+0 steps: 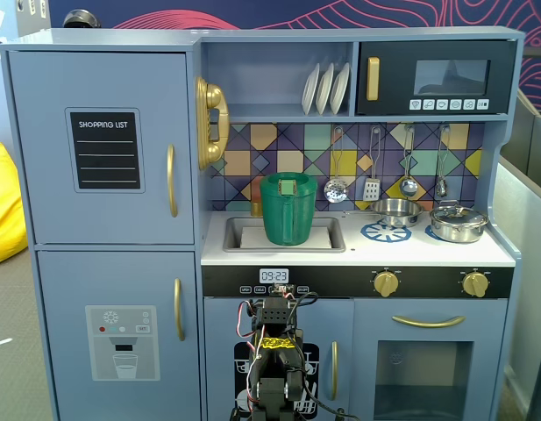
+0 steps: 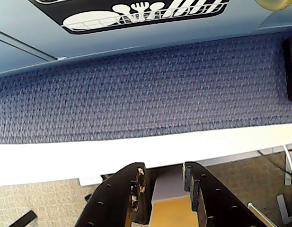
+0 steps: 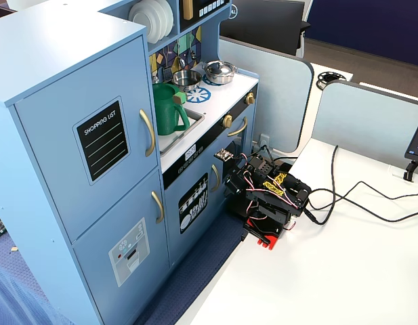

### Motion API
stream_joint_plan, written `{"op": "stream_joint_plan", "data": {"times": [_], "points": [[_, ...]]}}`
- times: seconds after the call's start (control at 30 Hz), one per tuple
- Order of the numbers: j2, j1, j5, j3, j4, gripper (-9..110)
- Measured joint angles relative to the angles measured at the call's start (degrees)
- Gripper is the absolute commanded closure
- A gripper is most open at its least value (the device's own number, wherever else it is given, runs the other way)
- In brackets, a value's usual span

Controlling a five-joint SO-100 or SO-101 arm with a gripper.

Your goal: Open the left cabinet door

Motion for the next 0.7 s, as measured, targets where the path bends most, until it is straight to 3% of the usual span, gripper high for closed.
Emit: {"op": "stream_joint_plan", "data": {"times": [0.5, 0.7], "points": [[0.00, -0.35, 2.64, -0.09, -0.09, 101], [-0.35, -8.00, 6.68, -0.79, -5.98, 100]]}}
